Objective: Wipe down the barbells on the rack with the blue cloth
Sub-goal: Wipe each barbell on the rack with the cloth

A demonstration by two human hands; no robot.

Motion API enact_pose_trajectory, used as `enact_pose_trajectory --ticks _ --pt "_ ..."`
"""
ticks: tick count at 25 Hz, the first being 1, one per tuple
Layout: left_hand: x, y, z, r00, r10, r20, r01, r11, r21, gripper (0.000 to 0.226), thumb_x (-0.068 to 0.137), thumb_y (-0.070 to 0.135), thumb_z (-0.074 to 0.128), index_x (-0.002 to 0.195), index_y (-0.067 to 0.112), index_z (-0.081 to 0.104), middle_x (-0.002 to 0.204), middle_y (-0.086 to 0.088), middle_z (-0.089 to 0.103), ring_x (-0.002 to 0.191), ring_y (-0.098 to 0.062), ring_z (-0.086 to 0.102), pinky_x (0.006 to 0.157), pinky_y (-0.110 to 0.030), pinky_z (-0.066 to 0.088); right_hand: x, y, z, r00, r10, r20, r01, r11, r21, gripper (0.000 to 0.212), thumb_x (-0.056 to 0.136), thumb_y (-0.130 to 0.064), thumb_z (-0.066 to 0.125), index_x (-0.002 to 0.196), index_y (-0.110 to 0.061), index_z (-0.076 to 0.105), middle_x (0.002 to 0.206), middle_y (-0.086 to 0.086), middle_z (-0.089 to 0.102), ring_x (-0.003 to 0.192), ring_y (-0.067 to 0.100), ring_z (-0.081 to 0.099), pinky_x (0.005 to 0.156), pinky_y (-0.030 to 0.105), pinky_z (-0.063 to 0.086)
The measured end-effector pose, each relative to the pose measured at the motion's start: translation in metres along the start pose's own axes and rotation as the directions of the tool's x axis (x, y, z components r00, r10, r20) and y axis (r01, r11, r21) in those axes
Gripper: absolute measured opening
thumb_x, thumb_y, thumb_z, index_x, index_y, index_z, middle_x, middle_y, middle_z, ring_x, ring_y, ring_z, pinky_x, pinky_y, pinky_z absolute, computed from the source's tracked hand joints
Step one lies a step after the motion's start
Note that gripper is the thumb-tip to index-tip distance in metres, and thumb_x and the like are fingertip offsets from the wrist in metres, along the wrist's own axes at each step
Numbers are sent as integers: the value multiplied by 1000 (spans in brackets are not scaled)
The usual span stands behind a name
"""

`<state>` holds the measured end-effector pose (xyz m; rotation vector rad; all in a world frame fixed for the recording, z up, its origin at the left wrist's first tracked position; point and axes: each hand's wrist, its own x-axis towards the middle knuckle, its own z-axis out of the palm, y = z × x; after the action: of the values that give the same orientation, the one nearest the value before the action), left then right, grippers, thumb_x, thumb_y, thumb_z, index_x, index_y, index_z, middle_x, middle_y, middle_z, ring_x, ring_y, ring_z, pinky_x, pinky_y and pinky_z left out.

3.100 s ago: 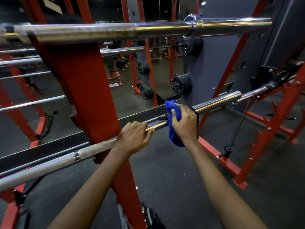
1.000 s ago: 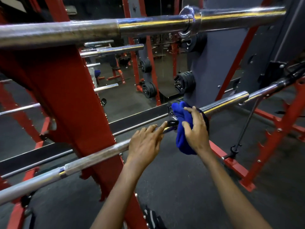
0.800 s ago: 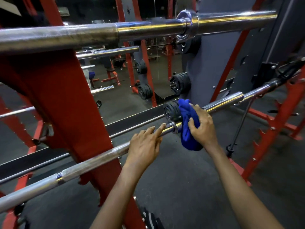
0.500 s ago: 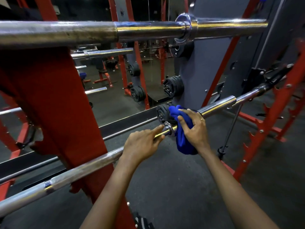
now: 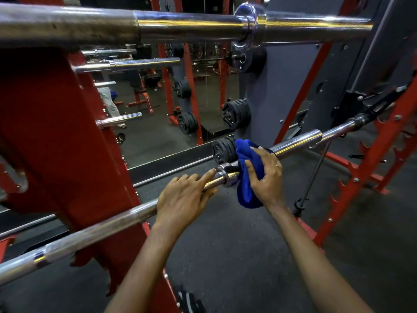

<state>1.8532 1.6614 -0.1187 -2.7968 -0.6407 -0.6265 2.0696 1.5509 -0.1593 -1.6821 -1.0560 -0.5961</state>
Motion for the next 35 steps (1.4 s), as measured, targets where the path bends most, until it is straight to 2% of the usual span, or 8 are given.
enact_pose_trajectory --ticks 5,9,15,19,22,26,30,35 --pt "2 4 -5 995 -99 18 100 994 -46 66 96 72 13 155 47 25 132 7 63 111 -19 64 84 -35 47 42 50 -7 958 230 -172 -227 973 35 44 101 -46 56 121 -9 68 120 10 69 118 32 61 104 55 46" --pt "28 44 3 992 -110 66 120 977 -176 69 97 72 14 160 46 -1 158 0 40 136 -22 50 105 -40 42 29 47 -8 996 -90 -14 90 996 -22 38 98 -40 60 121 -11 69 121 5 71 121 21 58 117 35 34" --pt "40 59 18 978 -203 -52 200 978 -54 54 102 65 29 143 36 49 129 8 62 107 -17 65 79 -35 49 81 131 -35 984 52 -168 -51 999 6 26 95 -32 64 105 -9 70 103 7 72 100 32 64 100 38 44" --pt "42 68 17 960 -264 -93 262 964 -34 49 100 64 33 133 35 56 114 12 65 94 -14 64 70 -32 42 63 130 -30 986 -142 -88 143 990 13 32 95 -32 65 116 -9 70 115 7 72 115 22 60 112 40 39" --pt "43 76 19 946 -307 -105 306 952 -27 48 100 61 36 130 32 58 112 11 66 95 -17 64 71 -33 40 90 167 -49 961 -276 -15 277 960 49 31 94 -32 62 109 -7 70 106 8 72 101 25 62 102 32 41" --pt "45 82 20 936 -337 -104 338 941 -5 48 99 59 37 130 30 59 115 8 68 101 -19 65 74 -30 31 110 215 -60 983 -131 -129 133 991 9 28 97 -34 60 104 -9 68 100 11 71 95 33 63 94 44 48" --pt "44 85 20 924 -367 -111 369 929 2 50 99 59 36 131 29 60 114 7 68 97 -19 66 75 -30 32 91 193 -40 954 210 -213 -195 976 93 42 99 -40 59 125 -9 67 129 11 68 133 32 54 116 54 37" --pt "45 88 18 928 -358 -107 358 934 -24 56 101 62 30 138 29 55 120 4 68 101 -19 64 79 -29 34 89 209 -52 994 56 -89 -52 997 52 49 101 -46 59 132 -9 65 136 11 64 137 28 52 120 44 34"
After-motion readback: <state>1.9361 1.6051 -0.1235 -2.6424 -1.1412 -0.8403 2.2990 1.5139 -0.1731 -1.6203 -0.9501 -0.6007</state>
